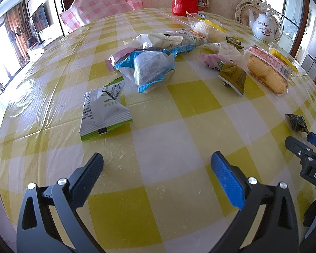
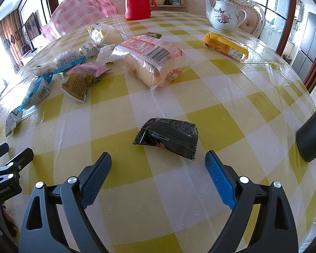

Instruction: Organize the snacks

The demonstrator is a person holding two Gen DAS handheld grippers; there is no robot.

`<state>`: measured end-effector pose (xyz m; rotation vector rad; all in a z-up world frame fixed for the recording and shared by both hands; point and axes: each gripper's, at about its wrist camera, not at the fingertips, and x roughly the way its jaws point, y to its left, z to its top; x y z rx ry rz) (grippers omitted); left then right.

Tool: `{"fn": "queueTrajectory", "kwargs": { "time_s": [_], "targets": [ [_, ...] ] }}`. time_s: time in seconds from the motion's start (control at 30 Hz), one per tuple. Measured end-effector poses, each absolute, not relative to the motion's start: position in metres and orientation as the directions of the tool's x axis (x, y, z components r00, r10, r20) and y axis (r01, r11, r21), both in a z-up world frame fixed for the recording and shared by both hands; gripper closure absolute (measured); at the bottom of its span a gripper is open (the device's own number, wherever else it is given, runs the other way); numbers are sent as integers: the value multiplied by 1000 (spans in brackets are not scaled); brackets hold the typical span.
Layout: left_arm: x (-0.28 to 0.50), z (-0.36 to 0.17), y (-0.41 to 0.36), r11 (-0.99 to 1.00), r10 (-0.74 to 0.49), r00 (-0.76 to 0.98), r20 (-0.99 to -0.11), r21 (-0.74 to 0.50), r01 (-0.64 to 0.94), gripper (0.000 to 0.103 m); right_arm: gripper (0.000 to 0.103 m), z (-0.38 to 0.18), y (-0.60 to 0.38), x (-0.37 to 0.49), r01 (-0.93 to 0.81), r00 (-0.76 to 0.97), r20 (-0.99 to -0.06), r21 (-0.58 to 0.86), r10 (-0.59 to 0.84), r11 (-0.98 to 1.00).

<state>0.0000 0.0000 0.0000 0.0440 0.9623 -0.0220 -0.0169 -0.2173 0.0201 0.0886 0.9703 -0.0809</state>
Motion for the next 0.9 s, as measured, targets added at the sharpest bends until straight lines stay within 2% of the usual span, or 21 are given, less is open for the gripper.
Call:
{"fn": "queueTrajectory", "kwargs": {
  "time_s": [0.2, 0.4, 0.53, 0.67, 0.9],
  "targets": [
    [0, 0, 0, 999, 4, 571, -821, 27, 32, 1, 15, 20, -217, -16, 98, 563, -826, 38, -24, 994],
    [-4, 2, 1, 1000, 1, 555, -832, 10, 13, 1, 16, 23, -207, -8, -11, 544, -835, 98, 88, 995],
    [-11, 7, 35, 989, -3, 581, -814, -87, -116, 1, 16, 28, -195, 3, -78, 539, -815, 203, 213, 976],
    [-21, 21, 72, 952, 70, 632, -772, -138, -274, 1, 16, 33, -186, 33, -77, 562, -793, 232, 235, 970],
    [-21, 29, 79, 940, 104, 644, -758, -135, -312, 1, 16, 35, -159, 82, -101, 570, -782, 236, 251, 966]
  ]
}}
